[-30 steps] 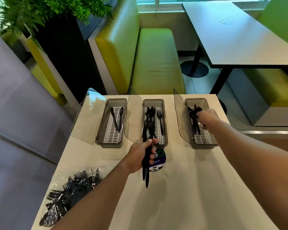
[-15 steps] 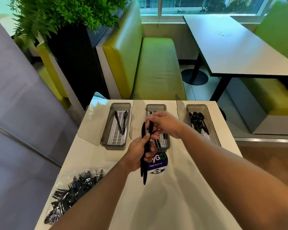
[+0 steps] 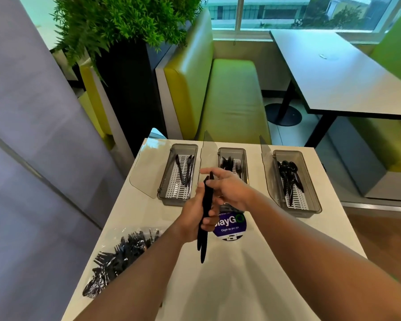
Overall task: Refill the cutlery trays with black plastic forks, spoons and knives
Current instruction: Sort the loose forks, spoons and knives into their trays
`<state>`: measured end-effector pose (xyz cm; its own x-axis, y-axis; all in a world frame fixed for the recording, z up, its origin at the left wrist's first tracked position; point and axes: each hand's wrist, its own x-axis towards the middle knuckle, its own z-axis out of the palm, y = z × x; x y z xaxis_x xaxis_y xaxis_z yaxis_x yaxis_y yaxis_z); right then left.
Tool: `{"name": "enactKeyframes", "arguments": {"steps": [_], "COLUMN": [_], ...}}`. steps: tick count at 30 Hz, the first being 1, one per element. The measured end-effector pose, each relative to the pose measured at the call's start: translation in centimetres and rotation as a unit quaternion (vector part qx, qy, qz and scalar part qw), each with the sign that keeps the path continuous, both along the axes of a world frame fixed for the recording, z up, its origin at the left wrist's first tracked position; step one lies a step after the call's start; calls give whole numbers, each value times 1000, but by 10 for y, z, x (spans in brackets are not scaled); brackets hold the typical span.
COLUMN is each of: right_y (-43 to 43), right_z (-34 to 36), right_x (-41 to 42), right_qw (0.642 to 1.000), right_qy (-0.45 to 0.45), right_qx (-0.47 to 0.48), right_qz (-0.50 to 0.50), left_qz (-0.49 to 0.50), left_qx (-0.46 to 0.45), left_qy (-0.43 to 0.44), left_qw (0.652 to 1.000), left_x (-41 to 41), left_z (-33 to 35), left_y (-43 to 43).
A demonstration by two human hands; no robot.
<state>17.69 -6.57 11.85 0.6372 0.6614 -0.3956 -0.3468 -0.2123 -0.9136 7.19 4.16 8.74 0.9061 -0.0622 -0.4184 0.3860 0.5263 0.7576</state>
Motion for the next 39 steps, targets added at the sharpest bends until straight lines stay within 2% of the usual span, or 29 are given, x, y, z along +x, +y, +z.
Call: {"name": "enactKeyframes", "arguments": {"steps": [3, 6, 9, 12, 18, 22, 31, 36, 39], "right_y": [3, 3, 5, 9, 12, 19, 39, 31, 27], "right_z": [-2, -6, -3, 9, 29, 29, 32, 36, 37], "right_x": [-9, -15, -21, -23, -22, -22, -23, -11, -1], "right_qw": [999, 999, 996, 997, 974, 958, 969, 970, 976], "right_qy": [-4, 37, 87, 66, 101, 106, 61, 42, 38], "right_qx": [-22, -22, 8, 2, -66, -62, -48, -65, -58], "right_qz": [31, 28, 20, 48, 192, 261, 234, 230, 205], "left_qz": [30, 78, 172, 253, 326, 325, 307, 393, 408], "left_qx": [2, 15, 44, 54, 24, 15, 27, -82, -99], "left_qy": [16, 42, 35, 2, -83, -106, -87, -61, -57], "left_qw": [999, 996, 984, 966, 941, 939, 947, 914, 906], "left_x": [-1, 1, 9, 20, 37, 40, 31, 33, 30], "left_z": [-1, 0, 6, 17, 43, 51, 47, 50, 53], "left_y": [2, 3, 8, 21, 42, 54, 64, 92, 101]}}
